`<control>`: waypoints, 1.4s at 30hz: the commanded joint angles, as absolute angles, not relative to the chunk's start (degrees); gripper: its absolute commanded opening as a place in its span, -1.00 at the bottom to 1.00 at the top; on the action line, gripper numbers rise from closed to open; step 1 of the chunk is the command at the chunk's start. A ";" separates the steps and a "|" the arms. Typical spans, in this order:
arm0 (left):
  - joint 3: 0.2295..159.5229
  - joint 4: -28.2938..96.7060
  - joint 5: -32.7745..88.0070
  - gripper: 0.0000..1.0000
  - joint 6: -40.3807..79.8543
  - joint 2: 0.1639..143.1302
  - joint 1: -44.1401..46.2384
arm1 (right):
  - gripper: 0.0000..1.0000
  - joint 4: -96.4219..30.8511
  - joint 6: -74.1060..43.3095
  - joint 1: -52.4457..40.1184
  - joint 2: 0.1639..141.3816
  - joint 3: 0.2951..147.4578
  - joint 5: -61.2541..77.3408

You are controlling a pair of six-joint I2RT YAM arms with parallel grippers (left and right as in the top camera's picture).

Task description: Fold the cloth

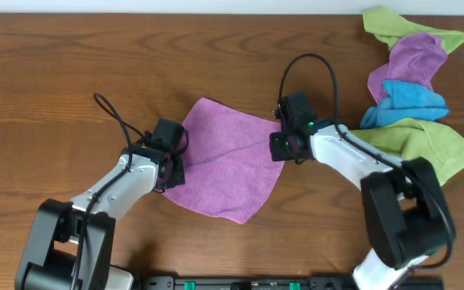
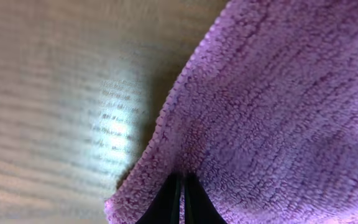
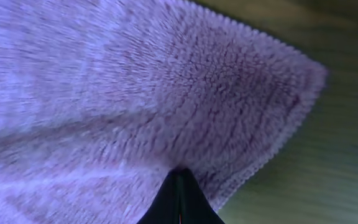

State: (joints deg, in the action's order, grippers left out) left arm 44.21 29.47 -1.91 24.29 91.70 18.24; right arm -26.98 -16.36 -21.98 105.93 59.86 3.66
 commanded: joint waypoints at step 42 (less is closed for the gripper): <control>42.41 30.26 3.53 -0.88 36.38 91.83 26.22 | 0.26 -61.32 -11.68 -29.63 69.76 74.46 -1.56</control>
